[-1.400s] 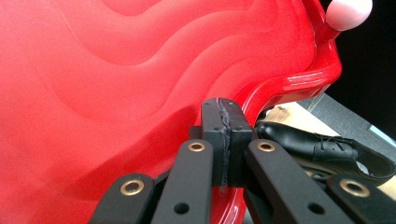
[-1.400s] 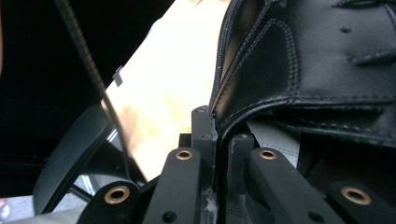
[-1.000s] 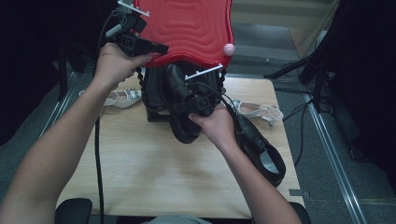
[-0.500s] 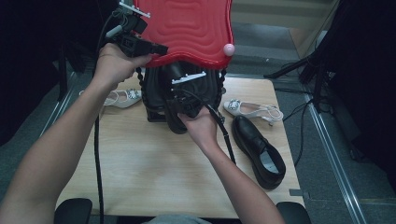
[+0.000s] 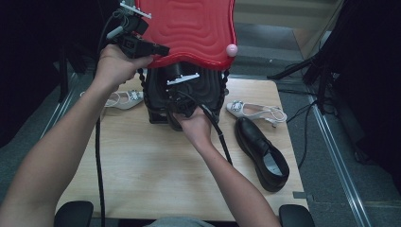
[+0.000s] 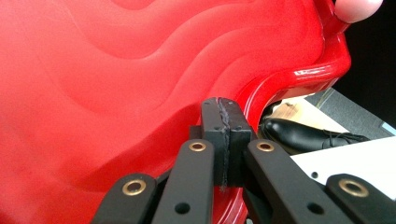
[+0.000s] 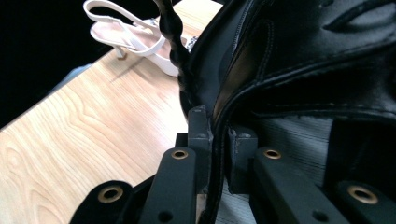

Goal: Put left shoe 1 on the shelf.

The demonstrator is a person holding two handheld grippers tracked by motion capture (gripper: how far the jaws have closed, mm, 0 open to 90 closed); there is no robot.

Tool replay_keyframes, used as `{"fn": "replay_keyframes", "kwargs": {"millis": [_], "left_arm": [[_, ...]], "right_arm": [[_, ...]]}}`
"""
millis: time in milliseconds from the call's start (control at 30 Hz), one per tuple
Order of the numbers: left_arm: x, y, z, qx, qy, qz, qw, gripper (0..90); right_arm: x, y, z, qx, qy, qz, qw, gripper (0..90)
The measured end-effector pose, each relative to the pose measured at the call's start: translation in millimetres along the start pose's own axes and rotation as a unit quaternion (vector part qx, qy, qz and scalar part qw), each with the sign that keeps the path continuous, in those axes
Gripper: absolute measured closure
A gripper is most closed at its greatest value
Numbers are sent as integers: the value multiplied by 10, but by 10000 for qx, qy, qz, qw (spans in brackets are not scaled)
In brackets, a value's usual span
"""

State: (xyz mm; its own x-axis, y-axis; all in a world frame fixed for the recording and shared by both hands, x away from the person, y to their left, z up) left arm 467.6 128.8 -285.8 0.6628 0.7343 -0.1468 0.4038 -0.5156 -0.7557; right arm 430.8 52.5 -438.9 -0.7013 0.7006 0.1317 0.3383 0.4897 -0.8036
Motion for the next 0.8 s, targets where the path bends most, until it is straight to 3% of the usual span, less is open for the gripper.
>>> {"fn": "replay_keyframes", "kwargs": {"millis": [67,167,467,533,667,800], "left_arm": [[2,-1,0,6,-6,3,10000,900],[6,-3,4,9,1,0,10000,900],[4,-3,6,-12,12,-6,10000,900],[6,-2,4,-10,13,-6,10000,900],[5,-2,4,-10,9,-6,10000,900],[3,-3,6,-11,1,-6,10000,900]], "right_arm": [[15,27,-16,14,42,-2,10000,843],[46,42,-45,80,-61,192,9998,841],[41,64,-38,168,63,-68,9998,780],[46,49,-50,194,92,25,9998,821],[63,6,-99,144,-106,328,9993,835],[78,45,-117,166,-76,253,9995,813]]}}
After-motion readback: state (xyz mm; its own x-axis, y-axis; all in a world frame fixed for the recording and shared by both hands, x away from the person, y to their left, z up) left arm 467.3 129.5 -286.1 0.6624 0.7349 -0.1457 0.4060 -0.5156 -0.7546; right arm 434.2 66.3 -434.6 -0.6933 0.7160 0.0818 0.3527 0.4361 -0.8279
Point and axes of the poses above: each handheld gripper's, and its own axes: y roughly forward along the jaws, z roughly out of its underside, x roughly to its left, the point moved 7 cm from there along y, roughly forward along the jaws, and after that the axes turned 14 degrees about x, right-handed, at the moved point
